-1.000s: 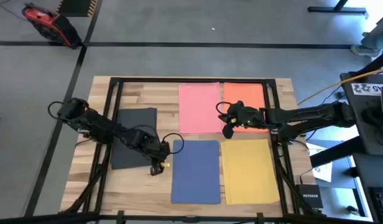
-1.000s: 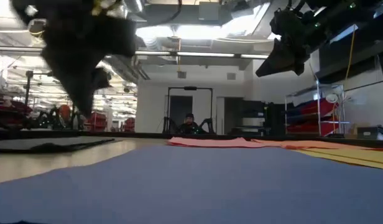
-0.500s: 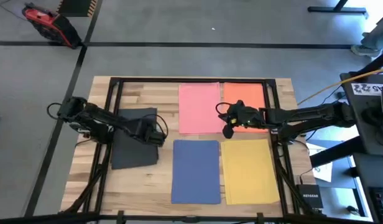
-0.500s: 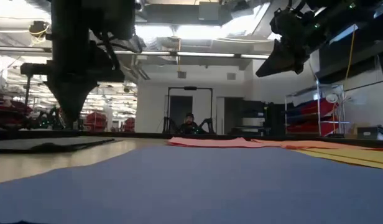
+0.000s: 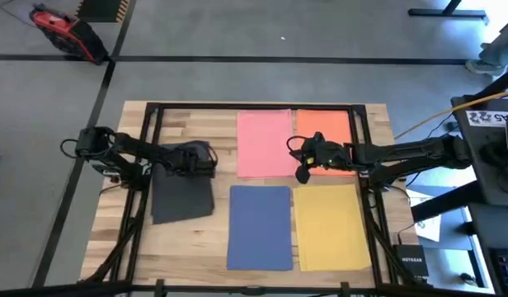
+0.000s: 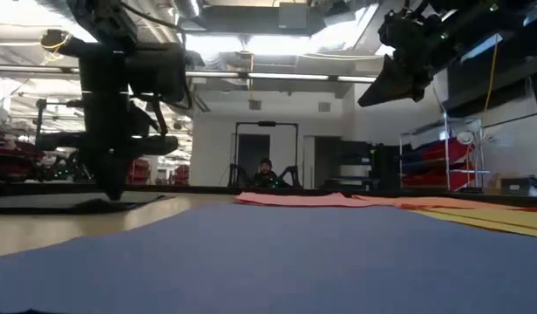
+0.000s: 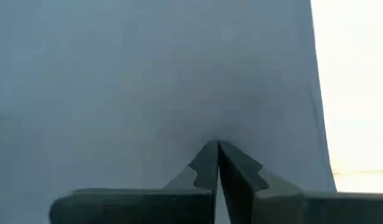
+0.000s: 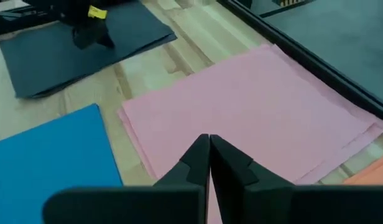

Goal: Organize paper
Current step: Move all of the black paper at the upper left of the table

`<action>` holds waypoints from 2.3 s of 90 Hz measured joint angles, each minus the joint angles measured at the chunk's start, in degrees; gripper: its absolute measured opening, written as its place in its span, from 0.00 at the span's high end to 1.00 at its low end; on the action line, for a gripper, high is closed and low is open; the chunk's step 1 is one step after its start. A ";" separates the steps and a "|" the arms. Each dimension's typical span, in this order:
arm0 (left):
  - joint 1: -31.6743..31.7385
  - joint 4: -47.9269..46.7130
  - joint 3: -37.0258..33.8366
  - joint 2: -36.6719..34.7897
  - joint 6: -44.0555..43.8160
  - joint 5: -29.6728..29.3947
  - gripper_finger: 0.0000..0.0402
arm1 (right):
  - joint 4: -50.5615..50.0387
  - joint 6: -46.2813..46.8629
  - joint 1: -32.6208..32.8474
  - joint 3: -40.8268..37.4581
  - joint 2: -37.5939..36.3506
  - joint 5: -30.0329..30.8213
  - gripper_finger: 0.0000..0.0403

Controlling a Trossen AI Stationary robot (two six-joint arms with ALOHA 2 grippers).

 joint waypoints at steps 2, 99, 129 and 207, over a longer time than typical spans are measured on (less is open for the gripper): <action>0.00 0.33 -0.01 0.00 0.84 0.02 1.00 | 0.00 0.02 0.02 0.00 0.00 0.01 1.00; -15.82 -11.45 11.17 -12.93 56.01 16.30 1.00 | -1.47 0.02 0.01 0.00 0.00 1.40 1.00; -28.15 -4.94 6.17 -12.15 52.25 18.37 1.00 | -3.12 0.02 0.01 0.00 0.00 1.38 1.00; -34.63 4.87 5.79 3.54 49.00 17.79 1.00 | -3.11 0.02 0.00 0.00 0.02 1.34 1.00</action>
